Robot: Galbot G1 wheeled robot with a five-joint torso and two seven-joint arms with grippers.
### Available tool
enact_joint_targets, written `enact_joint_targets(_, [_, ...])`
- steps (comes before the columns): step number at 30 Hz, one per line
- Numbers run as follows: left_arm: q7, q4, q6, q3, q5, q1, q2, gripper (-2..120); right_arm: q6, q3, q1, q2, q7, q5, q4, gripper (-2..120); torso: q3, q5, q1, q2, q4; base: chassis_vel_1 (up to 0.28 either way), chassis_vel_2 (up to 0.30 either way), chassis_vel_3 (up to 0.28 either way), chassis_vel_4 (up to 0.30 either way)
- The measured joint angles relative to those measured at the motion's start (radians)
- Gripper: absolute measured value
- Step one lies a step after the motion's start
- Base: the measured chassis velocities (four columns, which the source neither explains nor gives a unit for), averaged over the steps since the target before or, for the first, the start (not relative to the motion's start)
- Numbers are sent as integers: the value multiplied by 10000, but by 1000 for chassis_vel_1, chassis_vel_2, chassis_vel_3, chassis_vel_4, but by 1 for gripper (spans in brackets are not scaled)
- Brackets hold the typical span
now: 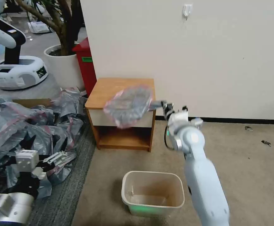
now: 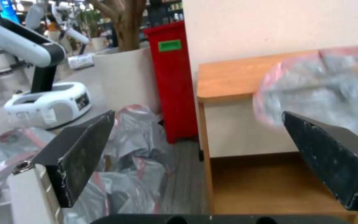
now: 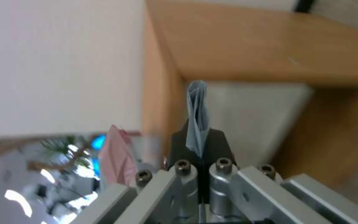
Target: Pick up the garbage bag from the table and place it over the trash can.
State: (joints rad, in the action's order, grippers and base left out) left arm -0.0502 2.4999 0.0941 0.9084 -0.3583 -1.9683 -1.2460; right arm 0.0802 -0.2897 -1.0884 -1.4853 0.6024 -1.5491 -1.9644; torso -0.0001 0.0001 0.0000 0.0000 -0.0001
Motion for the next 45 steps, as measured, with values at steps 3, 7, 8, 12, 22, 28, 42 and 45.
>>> enact_joint_targets(3, [1, 0, -3, -9, 13, 3, -4, 100, 107, 488, -1760, 573, 76, 209, -1659, 0, -1, -3, 0, 2, 0, 0, 0, 0, 0])
enact_joint_targets(7, [2, 0, 35, -82, 103, 19, 12, 100, 173, 744, -2787, 904, 260, 397, -2387, 0, -1, 0, 0, 1, -1, 0, 0, 0, 0])
enact_joint_targets(8, [2, 0, 56, -104, 136, 27, 23, 100, 182, 874, -3244, 1085, 498, 579, -2689, 0, -1, -1, 0, 2, 1, 0, 0, 0, 0])
enact_joint_targets(12, [2, 0, 74, -120, 157, 30, 33, 100, 670, 847, -4269, 1634, 1048, 1674, -3199, 0, 0, 0, 0, 2, 1, 0, 0, 0, 0])
enact_joint_targets(22, [6, 0, 126, -373, 314, 120, 12, 100, 1153, -8, -5729, 2209, 1333, 2731, -3875, 0, 1, 1, 0, 1, 3, 0, 0, 0, 0])
enact_joint_targets(28, [22, 0, 184, -530, 315, 268, 85, 100, 930, 219, -6291, 1942, 2304, 3125, -4215, 0, 0, -1, 0, 1, 1, 0, 0, 0, 0])
enact_joint_targets(42, [44, 0, 175, -536, 296, 289, 198, 100, 784, 955, -6315, 1638, 3333, 3193, -4586, 19, 1, -1, -1, 0, 2, 0, 0, 0, 0])
enact_joint_targets(45, [71, 0, 174, -575, 290, 347, 189, 100, 669, 1132, -6328, 1706, 4060, 3297, -4746, 30, 1, -2, 0, 0, 1, 0, 0, 0, 0])
